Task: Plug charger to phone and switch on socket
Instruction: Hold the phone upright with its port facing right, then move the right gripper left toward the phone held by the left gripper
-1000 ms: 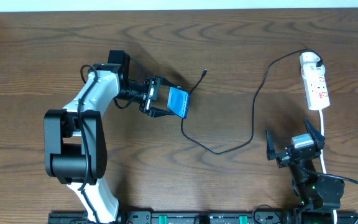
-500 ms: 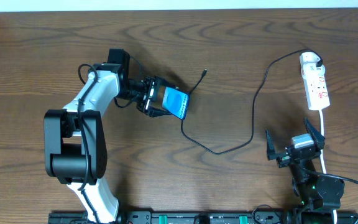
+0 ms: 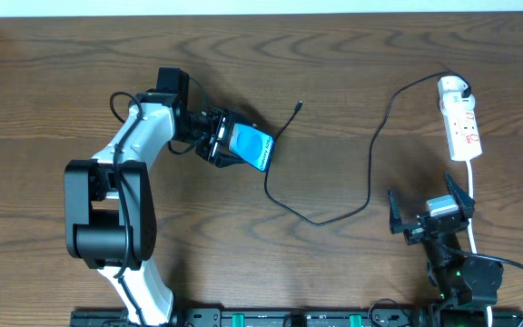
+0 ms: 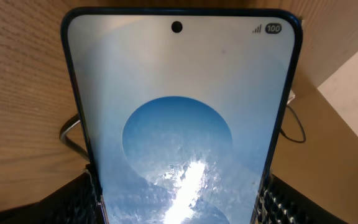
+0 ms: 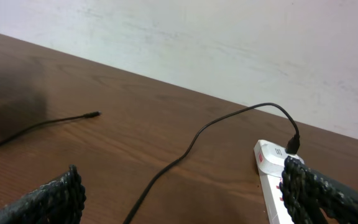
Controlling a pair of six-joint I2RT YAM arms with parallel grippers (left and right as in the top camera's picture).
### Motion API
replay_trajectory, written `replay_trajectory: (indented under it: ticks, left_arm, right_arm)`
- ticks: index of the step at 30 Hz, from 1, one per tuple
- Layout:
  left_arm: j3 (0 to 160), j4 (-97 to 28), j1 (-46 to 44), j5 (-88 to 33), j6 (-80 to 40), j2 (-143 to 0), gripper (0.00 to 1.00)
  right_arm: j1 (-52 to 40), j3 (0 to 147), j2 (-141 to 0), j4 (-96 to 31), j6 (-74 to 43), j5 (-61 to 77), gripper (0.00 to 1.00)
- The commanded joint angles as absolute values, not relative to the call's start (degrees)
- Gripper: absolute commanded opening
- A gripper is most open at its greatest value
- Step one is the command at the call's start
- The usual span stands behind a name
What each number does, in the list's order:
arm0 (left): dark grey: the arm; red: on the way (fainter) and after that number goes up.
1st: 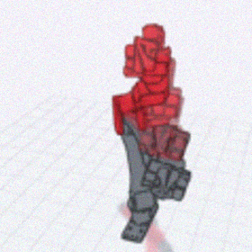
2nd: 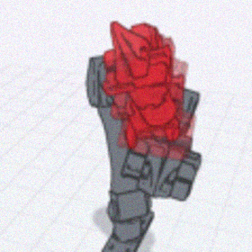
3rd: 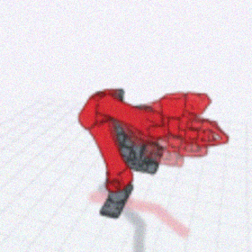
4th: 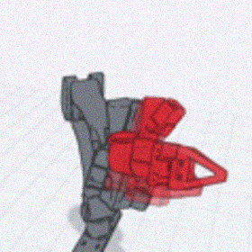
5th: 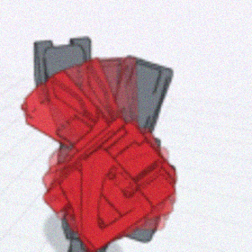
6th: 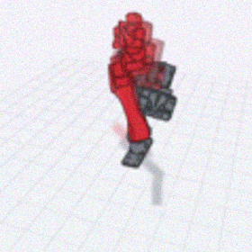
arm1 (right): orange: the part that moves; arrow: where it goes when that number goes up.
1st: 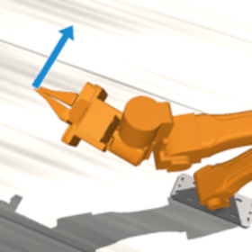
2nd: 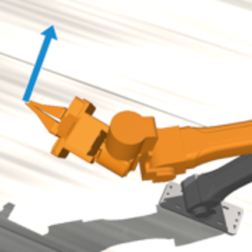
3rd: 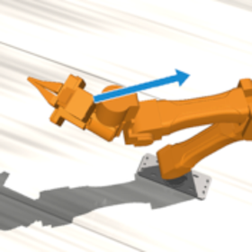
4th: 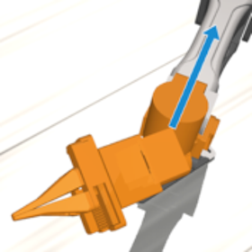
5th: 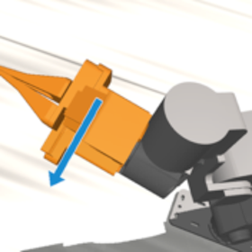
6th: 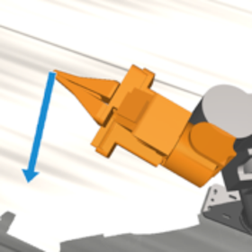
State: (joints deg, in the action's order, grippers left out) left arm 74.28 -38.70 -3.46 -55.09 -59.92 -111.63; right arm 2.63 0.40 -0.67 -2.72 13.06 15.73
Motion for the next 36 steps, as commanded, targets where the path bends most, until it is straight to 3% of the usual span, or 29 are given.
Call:
replay_trajectory:
  ticks: [1, 8, 13, 19, 27, 36]
  left_arm:
    - [74.39, -38.22, -3.18, -55.88, -61.08, -109.49, 0.61]
    - [74.39, -35.83, -3.18, -55.88, -62.11, -109.49, 0.60]
    - [74.39, -35.09, -3.18, -56.05, -62.92, -109.49, 0.61]
    - [74.39, -33.67, -3.18, -56.31, -62.94, -109.49, 0.60]
    - [74.39, -32.49, -3.18, -56.34, -64.69, -109.49, 0.60]
    - [74.39, -26.63, -3.18, -58.04, -68.99, -109.49, 0.60]
  right_arm:
    - [2.09, 0.32, -0.38, -2.98, 12.71, 15.53, 0.99]
    - [2.11, 0.32, -0.38, -2.15, 12.51, 17.17, 0.99]
    - [2.11, 0.34, -0.49, 4.99, 3.81, 23.11, 0.99]
    - [2.26, 2.48, -5.54, 5.89, 1.30, 26.68, 0.99]
    - [2.33, 16.78, -27.33, 6.48, 1.30, 33.82, 0.99]
    - [4.93, 34.57, -53.36, 6.42, -3.68, 53.89, 0.99]
